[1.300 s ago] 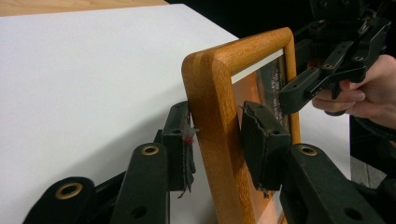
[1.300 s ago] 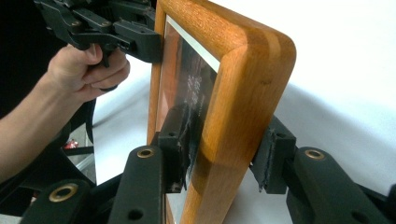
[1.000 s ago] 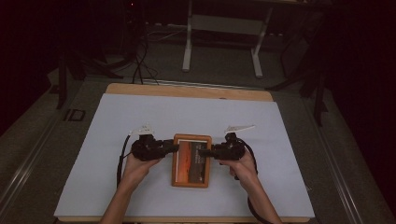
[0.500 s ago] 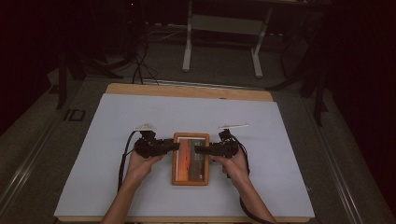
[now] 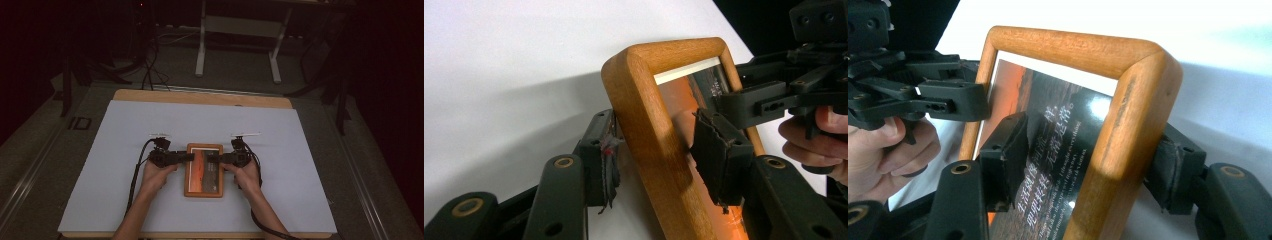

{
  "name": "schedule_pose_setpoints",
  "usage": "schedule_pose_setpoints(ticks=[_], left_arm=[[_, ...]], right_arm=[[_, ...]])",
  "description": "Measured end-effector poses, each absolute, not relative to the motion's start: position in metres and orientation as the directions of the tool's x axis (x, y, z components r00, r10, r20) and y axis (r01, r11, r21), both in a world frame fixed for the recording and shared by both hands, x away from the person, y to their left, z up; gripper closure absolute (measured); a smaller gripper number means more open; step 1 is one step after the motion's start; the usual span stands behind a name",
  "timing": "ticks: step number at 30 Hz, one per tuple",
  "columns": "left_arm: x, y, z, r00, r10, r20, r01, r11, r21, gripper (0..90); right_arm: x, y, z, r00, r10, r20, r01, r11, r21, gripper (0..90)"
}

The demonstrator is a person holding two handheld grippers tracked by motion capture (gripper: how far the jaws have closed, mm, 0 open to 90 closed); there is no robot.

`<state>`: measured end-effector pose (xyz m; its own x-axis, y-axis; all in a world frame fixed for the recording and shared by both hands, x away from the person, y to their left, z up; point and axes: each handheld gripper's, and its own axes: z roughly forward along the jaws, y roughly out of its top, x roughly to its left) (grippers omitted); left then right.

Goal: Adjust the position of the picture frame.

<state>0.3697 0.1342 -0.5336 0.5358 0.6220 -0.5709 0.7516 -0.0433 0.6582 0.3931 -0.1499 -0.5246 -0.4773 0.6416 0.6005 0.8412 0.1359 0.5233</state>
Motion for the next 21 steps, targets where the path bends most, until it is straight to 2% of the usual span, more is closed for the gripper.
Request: schedule_pose_setpoints(ticks=[3, 9, 21], left_arm=[[0.369, 0.133, -0.532, 0.541, 0.635, -0.551, 0.743, -0.053, 0.667, 52.6], [0.363, 0.137, -0.524, 0.553, 0.673, -0.492, 0.719, -0.086, 0.69, 43.6], [0.343, 0.147, -0.503, 0.552, 0.763, -0.336, 0.628, -0.115, 0.77, 42.4]], right_arm=[[0.393, -0.152, -0.523, -0.483, 0.648, 0.588, 0.835, 0.14, 0.532, 41.3], [0.388, -0.163, -0.513, -0.519, 0.672, 0.528, 0.797, 0.157, 0.584, 44.6], [0.374, -0.185, -0.492, -0.624, 0.669, 0.404, 0.678, 0.207, 0.706, 45.0]])
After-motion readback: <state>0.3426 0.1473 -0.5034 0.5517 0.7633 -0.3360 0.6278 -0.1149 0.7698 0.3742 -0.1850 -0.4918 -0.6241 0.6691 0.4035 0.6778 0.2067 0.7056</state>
